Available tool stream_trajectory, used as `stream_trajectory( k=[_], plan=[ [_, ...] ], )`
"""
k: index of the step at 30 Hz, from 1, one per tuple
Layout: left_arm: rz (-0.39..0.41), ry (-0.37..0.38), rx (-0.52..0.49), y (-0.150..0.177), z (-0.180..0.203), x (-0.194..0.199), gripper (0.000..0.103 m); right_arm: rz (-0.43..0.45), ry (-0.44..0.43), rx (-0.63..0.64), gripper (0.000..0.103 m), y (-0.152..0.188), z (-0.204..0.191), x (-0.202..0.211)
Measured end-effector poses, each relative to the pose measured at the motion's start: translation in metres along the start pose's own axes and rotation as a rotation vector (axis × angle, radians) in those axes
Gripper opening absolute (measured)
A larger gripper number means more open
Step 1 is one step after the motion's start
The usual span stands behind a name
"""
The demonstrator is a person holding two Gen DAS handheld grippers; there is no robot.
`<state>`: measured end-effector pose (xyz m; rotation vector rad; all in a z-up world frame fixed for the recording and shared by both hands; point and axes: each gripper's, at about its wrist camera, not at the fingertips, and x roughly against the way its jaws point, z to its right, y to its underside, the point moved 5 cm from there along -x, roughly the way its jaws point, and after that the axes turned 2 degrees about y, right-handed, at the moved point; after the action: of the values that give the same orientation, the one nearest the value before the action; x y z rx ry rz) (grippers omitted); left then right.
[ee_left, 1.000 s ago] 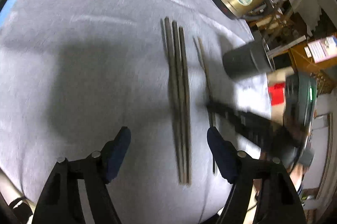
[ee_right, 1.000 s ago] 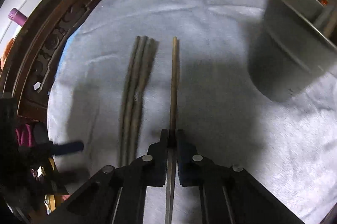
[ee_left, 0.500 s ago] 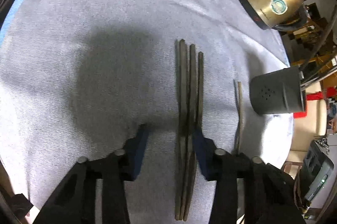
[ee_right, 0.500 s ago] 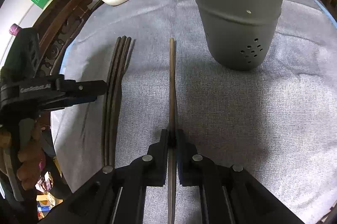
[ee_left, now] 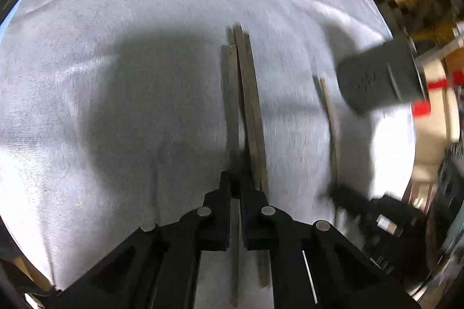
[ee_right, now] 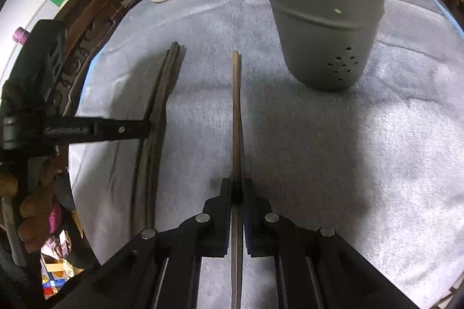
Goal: Organize utensils
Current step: 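Grasp a dark chopstick with the right tool while the left tool grasps another, then lift both held chopsticks and carry them over the grey cup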
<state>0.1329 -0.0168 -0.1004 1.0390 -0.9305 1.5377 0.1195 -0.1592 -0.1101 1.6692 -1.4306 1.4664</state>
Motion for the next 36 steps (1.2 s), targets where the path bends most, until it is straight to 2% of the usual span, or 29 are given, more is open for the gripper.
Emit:
stream_trajectory(
  k=[4, 6, 8, 10, 13, 15, 16, 17, 19, 21, 24, 27, 31, 36],
  plan=[
    [-0.051, 0.012, -0.015, 0.01, -0.001, -0.003, 0.007, 0.009, 0.035, -0.023, 0.01, 0.0, 0.007, 0.003],
    [-0.065, 0.041, -0.004, 0.007, 0.0, -0.005, 0.016, 0.008, 0.057, -0.029, 0.011, -0.006, 0.008, 0.002],
    [-0.049, 0.043, 0.016, -0.004, 0.0, -0.005, 0.037, 0.012, 0.064, -0.035, 0.011, -0.014, 0.005, 0.002],
    [-0.02, 0.021, 0.027, -0.014, 0.0, -0.005, 0.042, 0.016, 0.086, -0.027, 0.011, -0.025, 0.002, 0.0],
    [-0.008, -0.005, 0.003, -0.019, 0.003, -0.007, 0.039, -0.004, 0.14, -0.012, 0.011, -0.04, 0.001, -0.009],
    [-0.006, 0.02, -0.013, -0.025, 0.005, -0.011, 0.025, -0.002, 0.14, -0.007, 0.011, -0.046, -0.001, -0.012],
    [-0.015, 0.06, -0.015, -0.025, 0.007, -0.012, 0.012, -0.007, 0.141, 0.002, 0.011, -0.048, -0.003, -0.014],
    [-0.024, 0.078, -0.017, -0.025, 0.007, -0.012, 0.008, -0.013, 0.138, 0.001, 0.011, -0.049, -0.003, -0.014],
    [-0.021, 0.02, -0.031, -0.023, 0.004, -0.013, 0.007, -0.028, 0.121, -0.009, 0.008, -0.049, -0.002, -0.015],
    [-0.035, 0.044, -0.029, -0.018, -0.002, -0.013, 0.007, -0.046, 0.117, 0.002, 0.007, -0.044, 0.001, -0.013],
    [-0.036, 0.041, -0.019, -0.016, -0.007, -0.013, 0.009, -0.069, 0.116, 0.02, 0.008, -0.035, 0.006, -0.011],
    [-0.047, 0.044, 0.02, -0.023, -0.014, -0.019, 0.008, -0.079, 0.118, 0.018, 0.009, -0.037, 0.007, -0.012],
    [-0.051, 0.044, 0.01, -0.037, -0.015, -0.028, 0.008, -0.101, 0.112, 0.011, 0.009, -0.045, 0.005, -0.015],
    [-0.068, 0.048, -0.021, -0.036, -0.012, -0.03, 0.007, -0.136, 0.09, 0.012, 0.009, -0.057, 0.011, -0.018]
  ],
)
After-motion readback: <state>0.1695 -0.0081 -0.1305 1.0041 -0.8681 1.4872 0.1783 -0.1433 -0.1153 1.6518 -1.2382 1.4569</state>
